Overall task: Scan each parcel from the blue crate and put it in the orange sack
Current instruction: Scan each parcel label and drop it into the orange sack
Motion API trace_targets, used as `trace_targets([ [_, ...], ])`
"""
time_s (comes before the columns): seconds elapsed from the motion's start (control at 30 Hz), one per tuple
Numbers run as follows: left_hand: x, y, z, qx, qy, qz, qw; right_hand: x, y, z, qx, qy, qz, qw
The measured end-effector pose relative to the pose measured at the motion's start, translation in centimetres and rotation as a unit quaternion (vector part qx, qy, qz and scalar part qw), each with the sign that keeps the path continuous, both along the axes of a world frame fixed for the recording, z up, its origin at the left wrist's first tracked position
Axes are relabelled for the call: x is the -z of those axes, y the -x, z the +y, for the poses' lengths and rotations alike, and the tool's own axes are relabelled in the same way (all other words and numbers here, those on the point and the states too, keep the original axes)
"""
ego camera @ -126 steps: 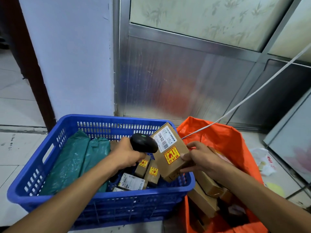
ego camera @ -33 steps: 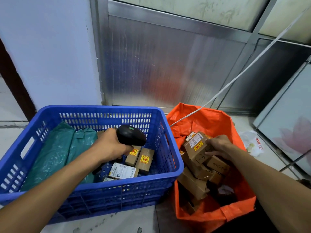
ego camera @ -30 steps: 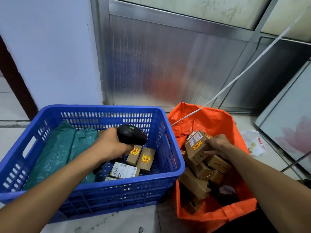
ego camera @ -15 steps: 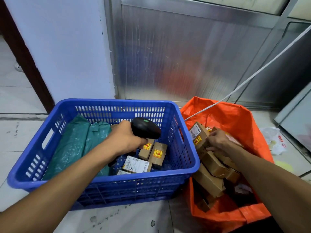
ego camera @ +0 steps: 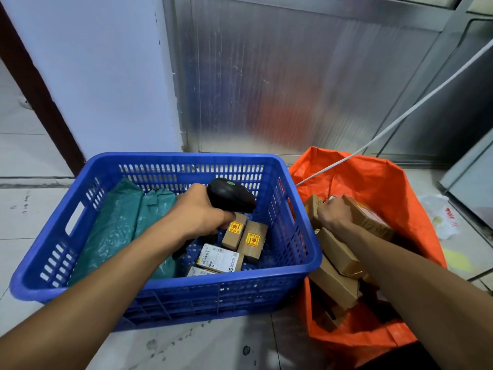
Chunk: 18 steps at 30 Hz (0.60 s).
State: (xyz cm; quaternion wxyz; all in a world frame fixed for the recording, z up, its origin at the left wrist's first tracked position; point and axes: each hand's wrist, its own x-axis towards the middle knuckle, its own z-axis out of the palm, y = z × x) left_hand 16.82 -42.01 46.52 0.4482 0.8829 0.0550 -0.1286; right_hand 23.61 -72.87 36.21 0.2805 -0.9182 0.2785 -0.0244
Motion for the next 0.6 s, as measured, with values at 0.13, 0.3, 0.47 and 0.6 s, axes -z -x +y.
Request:
trace_targets([
  [0.13,-0.5,-0.1,0.3,-0.008,0.007,-0.001,1.0,-1.5,0.8,2.4,-0.026,0.059,-0.088,0.994],
  [0.3,-0.7,-0.1,0.8,-0.008,0.015,0.008,1.0,-2.3,1.7,6.2,-0.168,0.054,-0.098,0.979],
  [0.47,-0.6,-0.4,1.3,-0.01,0.017,0.011,1.0,-0.8,1.6,9.7,-0.317,-0.023,0.054,0.947],
  [0.6,-0.6,-0.6,1.9,-0.011,-0.005,0.01,1.0,1.0,1.8,12.3,-0.389,0.011,0.181,0.903],
])
